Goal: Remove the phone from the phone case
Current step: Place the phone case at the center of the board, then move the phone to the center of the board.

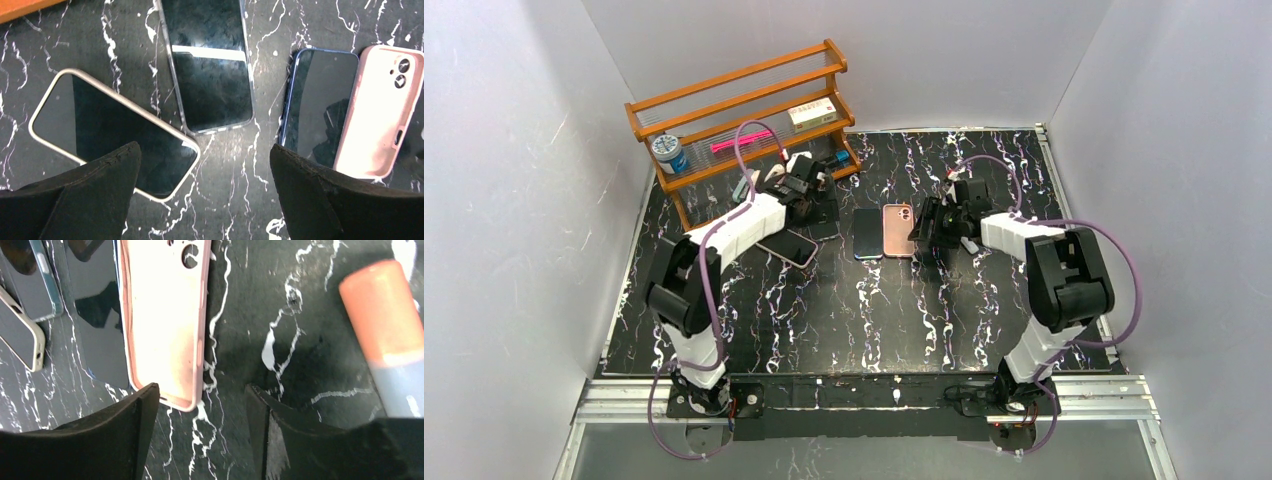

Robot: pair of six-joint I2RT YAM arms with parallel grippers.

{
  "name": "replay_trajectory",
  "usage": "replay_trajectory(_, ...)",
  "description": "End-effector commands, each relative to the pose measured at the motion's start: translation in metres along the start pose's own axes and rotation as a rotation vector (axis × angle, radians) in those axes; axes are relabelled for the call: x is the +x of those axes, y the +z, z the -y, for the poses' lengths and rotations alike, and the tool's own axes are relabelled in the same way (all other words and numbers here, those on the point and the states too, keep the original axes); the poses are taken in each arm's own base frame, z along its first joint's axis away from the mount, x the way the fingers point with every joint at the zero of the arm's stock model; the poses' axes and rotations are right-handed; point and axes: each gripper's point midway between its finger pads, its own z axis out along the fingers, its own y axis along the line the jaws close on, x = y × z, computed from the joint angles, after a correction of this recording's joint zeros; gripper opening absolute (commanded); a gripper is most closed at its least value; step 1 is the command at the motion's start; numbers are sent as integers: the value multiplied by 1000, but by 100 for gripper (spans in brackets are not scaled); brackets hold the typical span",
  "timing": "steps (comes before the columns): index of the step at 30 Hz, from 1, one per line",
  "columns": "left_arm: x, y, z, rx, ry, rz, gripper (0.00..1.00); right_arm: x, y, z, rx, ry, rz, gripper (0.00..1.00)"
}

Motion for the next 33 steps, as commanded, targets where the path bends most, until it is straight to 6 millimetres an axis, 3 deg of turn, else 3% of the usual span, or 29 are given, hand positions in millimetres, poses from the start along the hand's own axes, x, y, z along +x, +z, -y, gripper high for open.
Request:
replay_trajectory(1, -9, 13, 1, -40, 45, -22, 98, -15, -25, -1, 27, -82, 118, 74)
replay_trajectory(8, -14, 50, 4, -104, 77, -26, 98, -40, -61, -2, 63, -134, 341, 99)
replay_trajectory(16, -19, 81, -5, -219, 102, -17, 98, -49, -95, -2, 84, -183, 503, 99)
replay_trajectory(22, -15, 98, 0, -217, 96, -32, 98, -52, -102, -5, 78, -202, 528, 99)
replay_trajectory(28, 7, 105, -6, -224, 60, -65, 95, -50, -100, -5, 76, -192, 516, 99)
replay_trajectory(33, 40, 104, -19, -226, 63, -130, 82, -50, -104, -12, 41, -196, 517, 98)
